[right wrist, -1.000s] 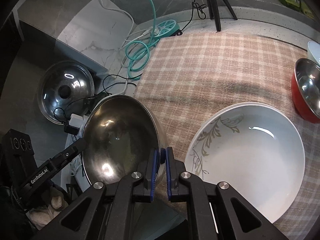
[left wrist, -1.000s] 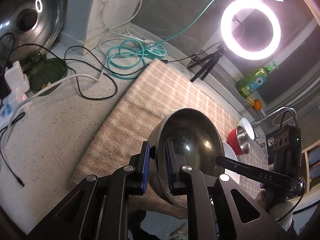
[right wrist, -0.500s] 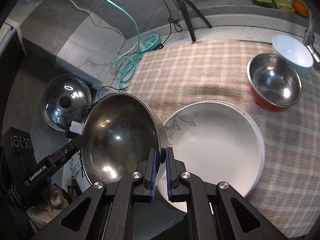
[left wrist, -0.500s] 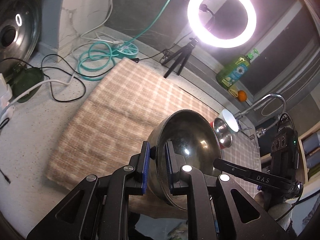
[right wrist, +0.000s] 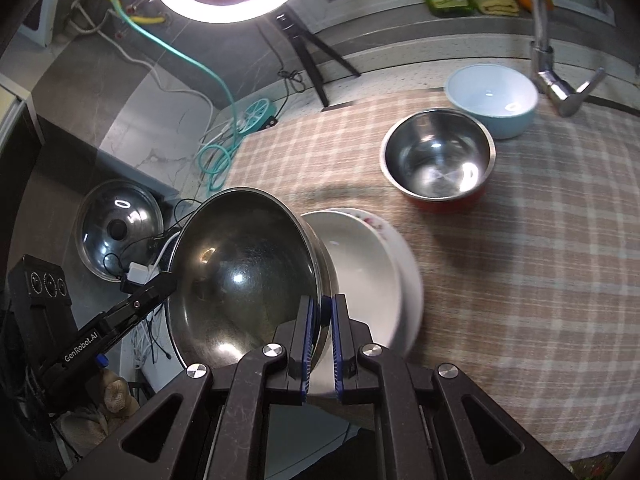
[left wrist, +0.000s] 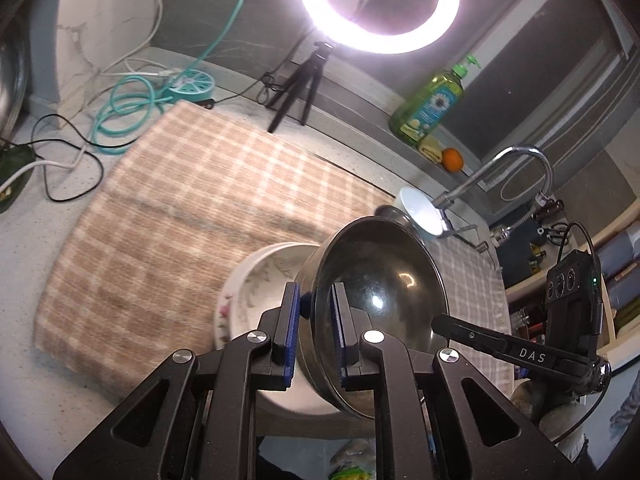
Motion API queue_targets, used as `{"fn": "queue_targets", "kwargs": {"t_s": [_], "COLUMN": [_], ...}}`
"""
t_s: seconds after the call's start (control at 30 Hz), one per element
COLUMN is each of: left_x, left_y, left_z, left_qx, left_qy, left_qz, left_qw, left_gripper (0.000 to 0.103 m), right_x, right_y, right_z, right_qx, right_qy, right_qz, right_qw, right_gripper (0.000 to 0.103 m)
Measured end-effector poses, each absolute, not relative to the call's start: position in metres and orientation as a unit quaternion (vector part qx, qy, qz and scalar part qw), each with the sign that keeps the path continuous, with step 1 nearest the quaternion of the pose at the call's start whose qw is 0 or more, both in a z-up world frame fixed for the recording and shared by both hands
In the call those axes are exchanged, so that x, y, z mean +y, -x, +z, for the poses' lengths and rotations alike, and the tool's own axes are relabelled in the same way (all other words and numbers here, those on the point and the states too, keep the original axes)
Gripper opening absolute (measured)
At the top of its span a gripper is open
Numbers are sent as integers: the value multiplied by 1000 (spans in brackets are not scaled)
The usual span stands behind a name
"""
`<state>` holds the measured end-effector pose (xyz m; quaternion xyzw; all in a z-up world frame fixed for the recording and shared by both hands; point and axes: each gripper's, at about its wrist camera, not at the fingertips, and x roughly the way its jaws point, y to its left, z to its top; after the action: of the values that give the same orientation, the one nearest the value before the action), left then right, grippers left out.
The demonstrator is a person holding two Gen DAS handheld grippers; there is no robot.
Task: Organize plates and bowls
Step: 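Carry the held steel bowl toward the red-bottomed steel bowl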
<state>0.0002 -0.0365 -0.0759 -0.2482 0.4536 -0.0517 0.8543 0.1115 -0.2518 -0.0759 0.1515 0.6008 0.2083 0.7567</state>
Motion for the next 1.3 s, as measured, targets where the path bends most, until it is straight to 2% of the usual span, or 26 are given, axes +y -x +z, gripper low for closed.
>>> {"fn": "queue_targets", "kwargs": {"t_s": [0.77, 1.3], "left_x": [-148, -184], "left_y": [-29, -42], "left_z": [-107, -123], "left_qx": [493, 521], "left_qy": [228, 193], "left_qz": [-120, -141], "left_qw": [831, 819], "left_gripper": [13, 13], "right_x": [-375, -413], "right_y": [-100, -96], "right_z": [-84, -95], "right_qx": [599, 599], "right_qy": [-173, -193], "right_qz": [131, 100], "right_qw": [771, 771], "right_gripper": [8, 8]}}
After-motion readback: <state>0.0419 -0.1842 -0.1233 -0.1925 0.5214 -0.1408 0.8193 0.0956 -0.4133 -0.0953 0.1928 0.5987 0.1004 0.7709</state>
